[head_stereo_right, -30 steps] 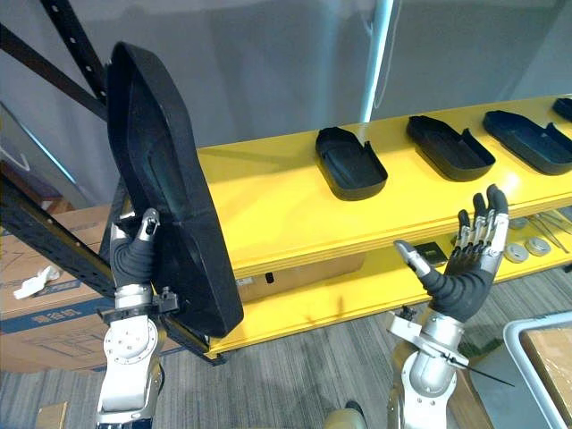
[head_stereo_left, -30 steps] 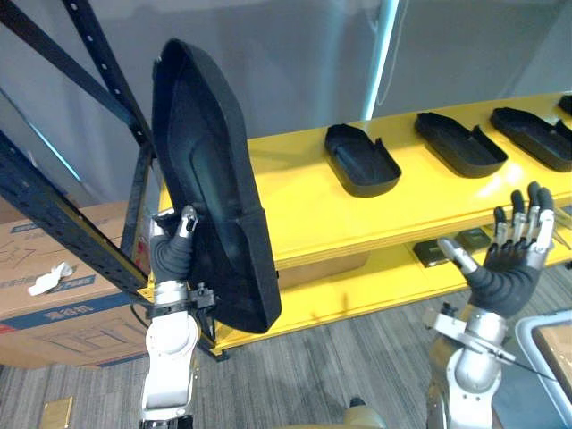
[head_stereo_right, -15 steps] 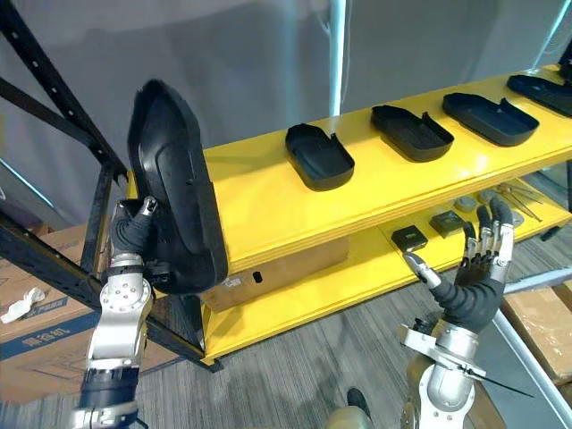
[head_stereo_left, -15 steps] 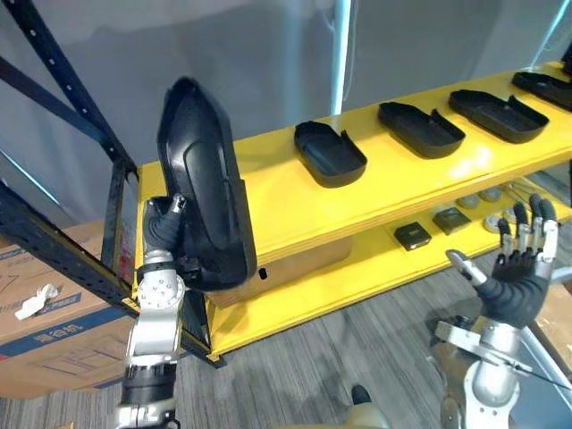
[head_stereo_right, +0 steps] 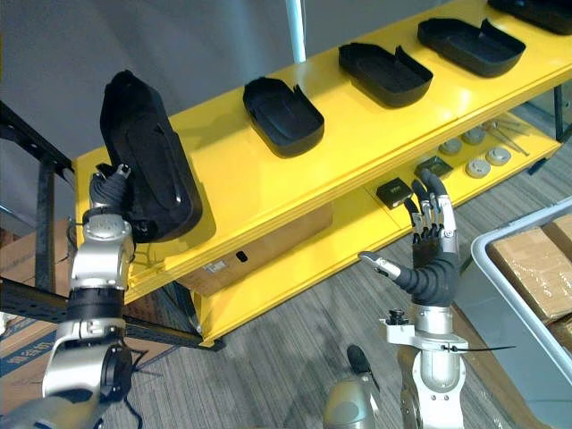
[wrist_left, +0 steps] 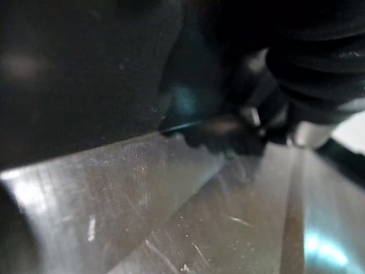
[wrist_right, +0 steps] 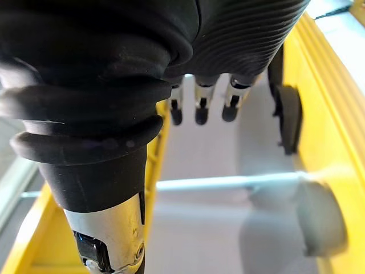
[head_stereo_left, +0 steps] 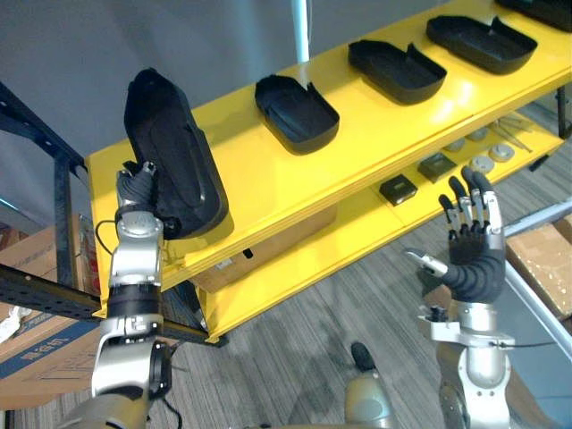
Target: Walk over and take plastic housings, then place them on the shelf
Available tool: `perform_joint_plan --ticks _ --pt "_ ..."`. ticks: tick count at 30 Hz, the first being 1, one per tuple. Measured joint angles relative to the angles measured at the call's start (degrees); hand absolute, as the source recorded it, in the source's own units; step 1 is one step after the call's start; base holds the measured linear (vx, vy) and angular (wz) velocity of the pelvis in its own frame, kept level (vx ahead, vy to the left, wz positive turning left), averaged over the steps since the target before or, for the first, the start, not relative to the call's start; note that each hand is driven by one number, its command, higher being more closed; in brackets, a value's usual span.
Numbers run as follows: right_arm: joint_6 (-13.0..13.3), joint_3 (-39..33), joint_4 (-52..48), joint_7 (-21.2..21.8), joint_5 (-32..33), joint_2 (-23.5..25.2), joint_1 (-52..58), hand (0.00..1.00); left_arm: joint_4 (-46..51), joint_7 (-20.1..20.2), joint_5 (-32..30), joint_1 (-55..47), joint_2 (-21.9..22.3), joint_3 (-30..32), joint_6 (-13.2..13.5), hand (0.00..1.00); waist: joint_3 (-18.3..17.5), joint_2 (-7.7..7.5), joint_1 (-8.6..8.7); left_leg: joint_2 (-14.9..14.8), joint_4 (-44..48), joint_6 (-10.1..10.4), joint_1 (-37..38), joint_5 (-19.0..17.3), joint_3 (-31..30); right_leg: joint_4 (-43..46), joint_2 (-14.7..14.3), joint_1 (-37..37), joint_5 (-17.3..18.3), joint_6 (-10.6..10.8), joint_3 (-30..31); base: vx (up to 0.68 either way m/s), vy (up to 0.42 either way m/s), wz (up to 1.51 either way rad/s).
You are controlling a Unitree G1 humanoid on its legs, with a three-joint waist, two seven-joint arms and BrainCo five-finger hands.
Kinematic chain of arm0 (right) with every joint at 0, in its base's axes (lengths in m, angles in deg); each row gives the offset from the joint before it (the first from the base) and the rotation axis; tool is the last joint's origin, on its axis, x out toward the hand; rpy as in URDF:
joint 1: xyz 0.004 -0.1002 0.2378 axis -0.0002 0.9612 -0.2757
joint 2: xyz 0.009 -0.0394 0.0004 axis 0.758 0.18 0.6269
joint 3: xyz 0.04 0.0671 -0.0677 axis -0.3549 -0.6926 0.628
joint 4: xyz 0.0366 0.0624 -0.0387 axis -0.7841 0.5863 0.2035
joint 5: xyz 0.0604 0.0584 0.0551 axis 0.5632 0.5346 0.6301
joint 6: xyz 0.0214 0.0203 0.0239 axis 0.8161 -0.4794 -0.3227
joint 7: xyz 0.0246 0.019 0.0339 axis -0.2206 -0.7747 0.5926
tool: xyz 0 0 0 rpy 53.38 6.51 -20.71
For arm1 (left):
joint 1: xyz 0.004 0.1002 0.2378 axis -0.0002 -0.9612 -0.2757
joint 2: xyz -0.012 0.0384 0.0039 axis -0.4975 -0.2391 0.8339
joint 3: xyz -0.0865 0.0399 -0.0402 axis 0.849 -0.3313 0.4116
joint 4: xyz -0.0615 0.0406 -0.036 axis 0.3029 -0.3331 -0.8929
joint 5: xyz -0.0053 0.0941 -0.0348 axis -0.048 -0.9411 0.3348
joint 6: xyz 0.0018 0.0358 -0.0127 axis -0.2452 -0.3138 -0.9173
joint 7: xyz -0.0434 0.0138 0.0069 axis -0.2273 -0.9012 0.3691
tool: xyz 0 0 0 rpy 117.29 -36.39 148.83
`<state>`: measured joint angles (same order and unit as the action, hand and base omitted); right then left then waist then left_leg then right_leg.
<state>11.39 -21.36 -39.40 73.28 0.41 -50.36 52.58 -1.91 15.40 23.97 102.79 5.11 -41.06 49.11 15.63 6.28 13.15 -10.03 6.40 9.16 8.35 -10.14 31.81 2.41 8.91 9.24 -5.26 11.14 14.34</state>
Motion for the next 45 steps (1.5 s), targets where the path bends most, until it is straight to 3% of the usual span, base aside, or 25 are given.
perform_joint_plan --ticks 3,9,12,17,21,25,30,31,35,41,42,44,45 --pt "-1.1 2.6 -0.1 0.0 0.8 -1.5 0.1 0.0 -4.2 0.6 -1.9 4.7 -0.3 -0.2 -3.6 1.0 1.5 -0.12 0.56 0.0 0.0 -0.1 -0.9 0.0 0.1 0.1 -0.1 1.1 0.0 0.1 0.2 0.01 -0.011 -0.01" --pt "-1.0 5.8 -1.5 -0.2 1.4 -3.5 0.7 0.0 -8.4 3.0 -4.5 7.1 -1.9 -0.2 -7.3 1.0 2.8 0.11 1.48 0.1 0.0 -0.1 -1.4 0.0 0.2 0.2 -0.1 1.9 -0.1 0.1 0.2 0.0 -0.004 -0.01" --pt "-0.7 6.6 -1.5 0.9 2.0 -4.3 0.8 0.0 -9.5 3.0 -4.4 7.1 -1.9 -0.2 -7.5 1.0 3.0 -0.01 1.46 0.1 0.1 0.0 -1.4 0.0 0.2 0.2 -0.1 1.9 -0.1 0.1 0.1 0.0 0.0 0.0" --pt "0.1 11.6 -1.8 8.9 8.1 -5.8 -0.7 0.0 -9.5 1.8 -4.5 7.1 -2.0 -0.9 -7.1 1.0 4.0 -0.03 1.35 0.1 0.1 -0.1 -1.4 0.0 0.1 0.2 0.0 1.8 -0.1 0.1 0.0 -0.01 -0.026 0.01" --pt "0.0 21.2 -4.1 15.0 10.3 -5.9 -5.0 0.0 -9.4 1.7 -7.5 10.5 -1.9 -7.5 -7.1 1.0 5.7 -0.89 1.11 0.3 0.2 -0.5 -3.7 0.4 -2.9 1.0 0.9 2.6 0.0 0.1 -2.4 -0.07 -0.039 0.3" --pt "-2.1 24.6 -3.9 14.2 11.0 -5.5 -10.3 0.0 -9.4 2.8 -10.2 14.9 -1.8 -10.8 -7.8 1.0 6.9 -1.9 0.15 0.8 0.1 -0.9 -6.7 1.9 -5.0 2.4 1.7 4.6 0.0 0.1 -3.9 -0.07 -0.044 0.34" --pt "-3.9 25.1 -3.3 12.0 12.3 -5.6 -13.2 0.0 -9.5 2.6 -9.9 16.5 -1.8 -12.6 -8.0 1.0 7.5 -1.82 0.11 1.0 -0.1 -0.9 -7.6 2.4 -6.1 2.6 2.0 4.9 0.0 0.1 -4.8 -0.02 -0.017 0.11" --pt "-4.1 25.2 -3.3 12.0 12.6 -5.6 -12.9 0.0 -9.6 2.4 -9.7 16.9 -1.8 -12.7 -8.5 0.0 7.5 -1.83 0.13 1.0 -0.1 -0.9 -7.7 2.4 -6.1 2.6 2.0 5.0 0.0 0.1 -4.8 0.0 0.0 0.0" --pt "-6.0 25.2 -3.4 12.4 13.0 -5.6 -13.2 0.0 -11.0 -0.8 -7.5 19.6 -1.8 -13.8 -10.2 0.0 7.5 -1.84 -0.01 1.1 0.0 -0.9 -9.1 2.6 -6.0 3.4 2.0 6.9 0.0 0.1 -4.5 0.0 0.0 0.0" --pt "-6.1 25.2 -3.4 12.5 13.0 -5.6 -13.2 0.0 -11.1 -9.0 -0.3 20.5 -1.6 -14.3 -11.2 0.0 7.5 -1.88 0.04 1.2 -0.1 -0.9 -9.4 2.9 -5.9 4.1 1.9 7.7 0.0 0.1 -4.2 0.0 -0.002 -0.01" --pt "-6.1 25.2 -3.4 12.4 13.0 -5.6 -13.1 0.0 -11.1 -13.9 4.0 20.5 -1.6 -14.3 -10.5 0.0 7.5 -1.88 0.05 1.2 -0.1 -0.9 -9.3 2.9 -5.8 4.2 1.9 7.7 0.0 0.1 -4.1 0.0 0.0 0.0" --pt "-6.1 25.2 -3.4 12.2 13.0 -5.6 -12.7 0.0 -11.1 -19.6 8.7 20.5 -1.5 -14.2 -9.1 0.0 7.6 -2.05 0.05 1.2 -0.1 -1.0 -9.3 3.1 -5.8 4.3 1.9 7.7 0.0 0.1 -4.1 0.0 0.0 0.0" --pt "-5.9 25.2 -3.4 12.1 13.0 -5.6 -12.1 0.0 -11.1 -24.2 11.5 20.5 -1.5 -14.0 -7.3 0.0 7.8 -2.31 0.06 1.2 -0.1 -0.9 -9.3 3.1 -5.8 4.3 1.9 7.8 0.0 0.1 -4.0 0.0 0.0 0.0"
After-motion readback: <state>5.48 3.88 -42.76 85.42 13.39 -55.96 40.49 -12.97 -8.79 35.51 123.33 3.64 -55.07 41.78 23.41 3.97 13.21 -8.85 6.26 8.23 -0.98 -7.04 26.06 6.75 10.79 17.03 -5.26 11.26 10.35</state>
